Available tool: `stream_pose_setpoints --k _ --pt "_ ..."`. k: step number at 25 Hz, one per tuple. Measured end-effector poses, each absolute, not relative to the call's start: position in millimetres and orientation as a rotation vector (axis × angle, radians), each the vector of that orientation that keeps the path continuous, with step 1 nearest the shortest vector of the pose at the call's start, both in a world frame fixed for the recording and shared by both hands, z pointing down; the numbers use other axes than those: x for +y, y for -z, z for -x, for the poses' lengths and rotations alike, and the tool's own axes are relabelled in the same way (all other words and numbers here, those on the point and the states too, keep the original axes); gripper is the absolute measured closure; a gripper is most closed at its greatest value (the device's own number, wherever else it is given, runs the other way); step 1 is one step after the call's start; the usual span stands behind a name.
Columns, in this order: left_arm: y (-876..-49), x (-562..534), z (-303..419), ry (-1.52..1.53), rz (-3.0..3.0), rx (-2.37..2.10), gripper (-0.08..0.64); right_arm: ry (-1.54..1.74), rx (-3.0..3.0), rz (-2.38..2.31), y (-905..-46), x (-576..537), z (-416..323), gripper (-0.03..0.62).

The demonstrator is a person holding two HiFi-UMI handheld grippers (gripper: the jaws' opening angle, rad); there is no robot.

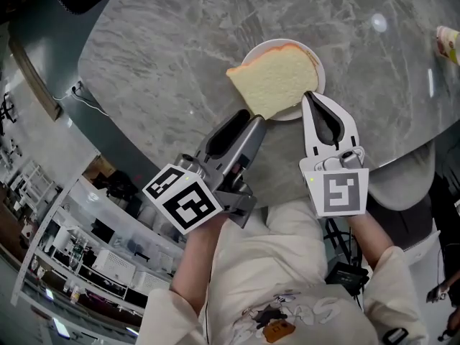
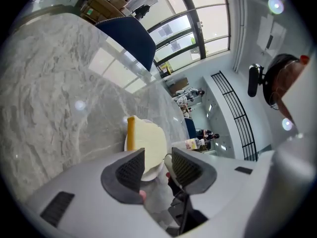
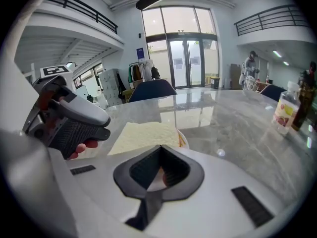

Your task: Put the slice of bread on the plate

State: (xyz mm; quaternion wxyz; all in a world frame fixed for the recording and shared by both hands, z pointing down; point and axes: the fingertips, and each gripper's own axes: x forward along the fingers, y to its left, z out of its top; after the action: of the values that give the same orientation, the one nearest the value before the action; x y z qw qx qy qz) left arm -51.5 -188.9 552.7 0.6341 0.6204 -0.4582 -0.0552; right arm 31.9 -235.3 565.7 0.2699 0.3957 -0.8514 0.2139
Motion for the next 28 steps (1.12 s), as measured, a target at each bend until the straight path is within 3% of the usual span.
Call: stream_pose_setpoints --k 13,16,17,28 --pt "-506.9 -175.4 34.3 0.153 -1.537 -0.963 0.412 -0.486 -2.337 -1.164 -516.1 -226.7 -45.6 0.589" --pt "-488.3 -171.8 41.6 0.128 -1.582 -1.023 0.539 -0.451 -2.339 -1.187 -495.1 -217.7 -49.6 0.589" --pt "-482.1 -169.4 42.6 0.120 -1.598 -1.029 0.551 -0.442 -2.335 -1.192 -490.1 -214.0 -51.5 0.589" --pt "-418.1 -130.9 36.7 0.108 -1.744 -0.948 0.551 -0.356 -2.345 -1.276 -436.6 -169.7 -51.9 0.589"
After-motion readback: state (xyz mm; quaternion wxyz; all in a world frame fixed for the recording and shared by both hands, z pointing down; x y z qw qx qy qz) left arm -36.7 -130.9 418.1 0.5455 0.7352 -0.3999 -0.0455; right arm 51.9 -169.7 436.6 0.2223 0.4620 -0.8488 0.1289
